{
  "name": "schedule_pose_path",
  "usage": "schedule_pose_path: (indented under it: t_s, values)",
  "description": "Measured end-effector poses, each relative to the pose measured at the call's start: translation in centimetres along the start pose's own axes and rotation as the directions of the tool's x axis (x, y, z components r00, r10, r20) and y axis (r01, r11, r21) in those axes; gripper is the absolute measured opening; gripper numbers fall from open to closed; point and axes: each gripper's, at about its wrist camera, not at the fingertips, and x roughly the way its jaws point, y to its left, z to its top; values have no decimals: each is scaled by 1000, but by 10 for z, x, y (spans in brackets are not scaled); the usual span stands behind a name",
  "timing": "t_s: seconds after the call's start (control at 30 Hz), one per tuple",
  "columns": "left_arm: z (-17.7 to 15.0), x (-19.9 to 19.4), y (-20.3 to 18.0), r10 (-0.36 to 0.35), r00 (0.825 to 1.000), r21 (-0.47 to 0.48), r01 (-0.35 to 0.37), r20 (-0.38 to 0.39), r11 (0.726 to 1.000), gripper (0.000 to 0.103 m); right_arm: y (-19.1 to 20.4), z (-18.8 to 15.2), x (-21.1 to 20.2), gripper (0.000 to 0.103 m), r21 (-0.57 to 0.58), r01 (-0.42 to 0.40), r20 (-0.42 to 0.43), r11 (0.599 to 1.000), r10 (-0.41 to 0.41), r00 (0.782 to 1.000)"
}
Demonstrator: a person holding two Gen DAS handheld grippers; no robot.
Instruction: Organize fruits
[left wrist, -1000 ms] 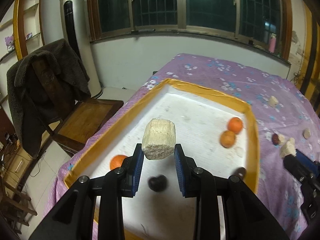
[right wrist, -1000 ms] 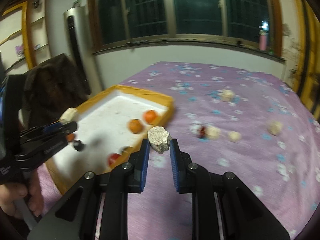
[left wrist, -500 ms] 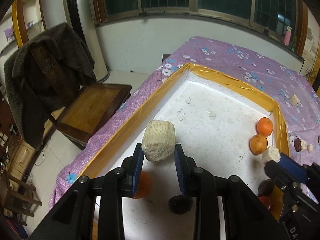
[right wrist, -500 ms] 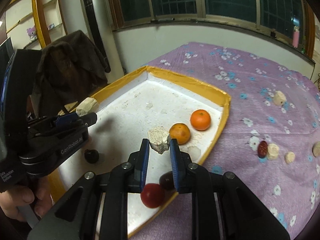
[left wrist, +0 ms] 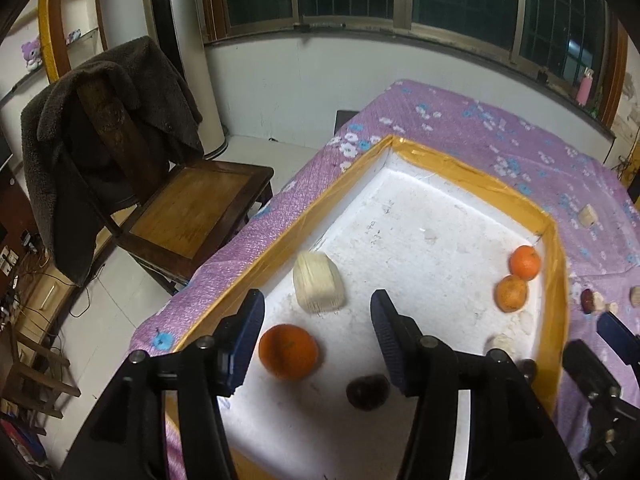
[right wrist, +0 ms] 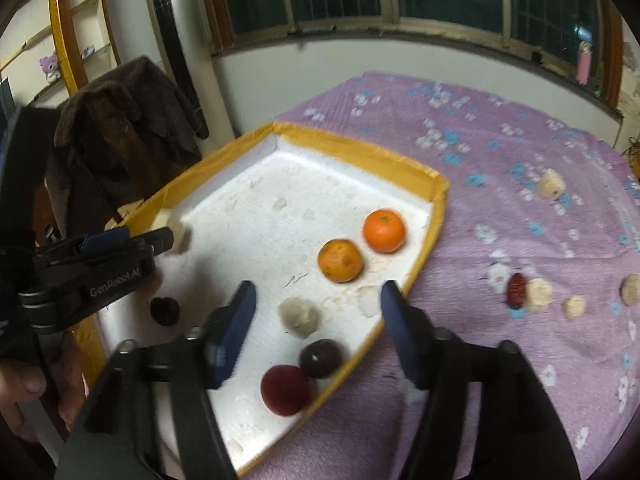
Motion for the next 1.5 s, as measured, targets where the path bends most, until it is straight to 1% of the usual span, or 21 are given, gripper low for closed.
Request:
schedule_pose_path:
  t_s: [0.1, 0.17, 0.23, 0.27, 0.37, 0.43, 0.53, 0.63, 0.73, 0.87, 0.9, 1.0, 1.03, 1.13, 1.27, 1.3, 1.33, 1.37, 1.4, 1.43, 1.5]
  values:
    - [-3, -16, 0, -8, 1000, -10, 8, 27, 1000, 62, -12, -6, -24, 67, 16, 12, 31, 1000, -13, 999]
    - [-7, -30, -2, -24, 998, -22, 25, 53, 999, 65, -24, -15, -44, 67, 23, 36, 52, 999, -37, 998]
    - [-14, -46, -7, -43, 994, -37, 47, 99, 998, 73, -43, -30, -67, 68, 49, 54, 69, 997, -57, 996]
    - [-17, -52, -12, -52, 992, -39, 56, 117, 998, 75, -52, -37, -75, 68, 63, 64, 72, 996, -68, 995]
    - [-26, -67, -36, -93, 983, -9, 96, 159, 995, 78, -91, -66, -99, 76, 133, 119, 51, 984, -127, 991]
    - [-32, -71, -56, -133, 980, 35, 129, 151, 991, 79, -123, -90, -111, 78, 196, 166, 13, 967, -172, 985]
    - [-42, -74, -92, -201, 972, 120, 187, 118, 975, 79, -167, -117, -123, 78, 285, 228, -35, 931, -228, 973]
    - [-52, -71, -127, -241, 967, 196, 221, 85, 955, 79, -201, -131, -133, 78, 348, 269, -55, 898, -267, 962]
    - [-61, -66, -156, -275, 960, 254, 254, 51, 933, 79, -224, -126, -136, 78, 354, 305, -52, 884, -307, 950]
    - [-65, -56, -184, -289, 957, 308, 270, 18, 912, 79, -243, -104, -124, 78, 308, 335, -34, 891, -341, 939]
    - [-66, -53, -188, -286, 958, 315, 267, 15, 911, 79, -248, -100, -121, 77, 302, 341, -30, 890, -348, 937]
    - [-63, -42, -202, -278, 961, 331, 261, 2, 907, 79, -265, -76, -97, 67, 261, 361, -38, 895, -364, 931]
    - [-60, -38, -207, -272, 962, 330, 257, -1, 908, 79, -271, -68, -88, 65, 249, 370, -47, 895, -370, 928]
    - [-53, -24, -215, -268, 963, 316, 258, -14, 913, 78, -293, -48, -63, 65, 255, 388, -69, 886, -383, 921]
    - [-48, -4, -228, -264, 963, 301, 266, -47, 916, 78, -306, -35, -37, 64, 259, 386, -90, 885, -376, 922]
    - [-47, 0, -231, -263, 963, 300, 267, -54, 916, 78, -308, -35, -30, 62, 257, 387, -102, 885, -374, 922]
    - [-46, 4, -233, -259, 964, 300, 264, -59, 917, 77, -310, -36, -22, 47, 259, 386, -123, 885, -367, 922]
    - [-45, 8, -237, -251, 966, 301, 258, -62, 918, 76, -312, -37, -17, 38, 263, 387, -140, 884, -362, 922]
    - [-44, 12, -241, -249, 966, 302, 258, -68, 918, 73, -312, -36, -20, 33, 270, 384, -130, 883, -361, 923]
    - [-43, 13, -244, -253, 965, 301, 263, -74, 916, 70, -313, -36, -22, 31, 283, 369, -127, 885, -347, 929]
    - [-42, 16, -252, -268, 960, 304, 278, -77, 911, 70, -313, -38, -25, 31, 288, 362, -124, 887, -340, 932]
